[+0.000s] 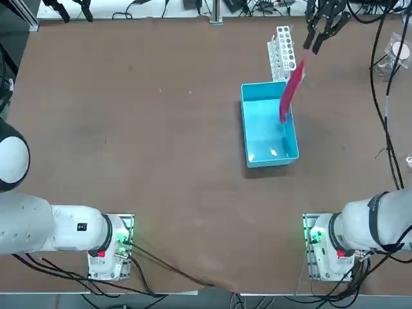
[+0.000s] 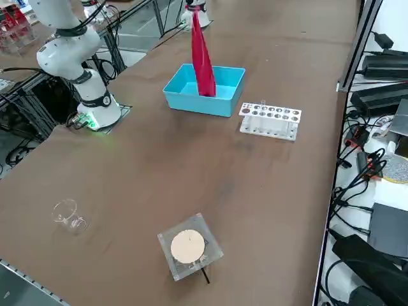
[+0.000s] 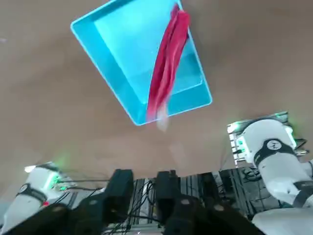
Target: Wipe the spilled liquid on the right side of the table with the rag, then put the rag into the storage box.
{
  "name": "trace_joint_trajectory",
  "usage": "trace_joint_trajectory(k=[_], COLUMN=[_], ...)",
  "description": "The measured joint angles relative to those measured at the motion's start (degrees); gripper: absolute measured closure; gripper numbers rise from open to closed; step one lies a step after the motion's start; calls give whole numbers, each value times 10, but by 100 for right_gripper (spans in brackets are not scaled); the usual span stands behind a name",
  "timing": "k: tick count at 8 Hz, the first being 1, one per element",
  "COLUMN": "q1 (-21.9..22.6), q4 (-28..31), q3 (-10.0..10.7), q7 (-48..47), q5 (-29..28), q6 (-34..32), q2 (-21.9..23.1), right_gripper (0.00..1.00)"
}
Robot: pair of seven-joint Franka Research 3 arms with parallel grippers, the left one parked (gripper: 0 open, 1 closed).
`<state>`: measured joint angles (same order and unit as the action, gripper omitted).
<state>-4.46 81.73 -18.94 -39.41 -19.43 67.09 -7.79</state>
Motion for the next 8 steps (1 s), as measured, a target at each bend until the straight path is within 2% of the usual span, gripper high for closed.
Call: trace_joint_trajectory(k=[3,4,8], q1=[4,4,0], q4=[-1,-2,-2], q3=[5,8,15], q7=[0,1,28], q5=[13,21,119], q6=[3,4,38], q2=[-1,-1,-1], right_gripper=[10,0,0])
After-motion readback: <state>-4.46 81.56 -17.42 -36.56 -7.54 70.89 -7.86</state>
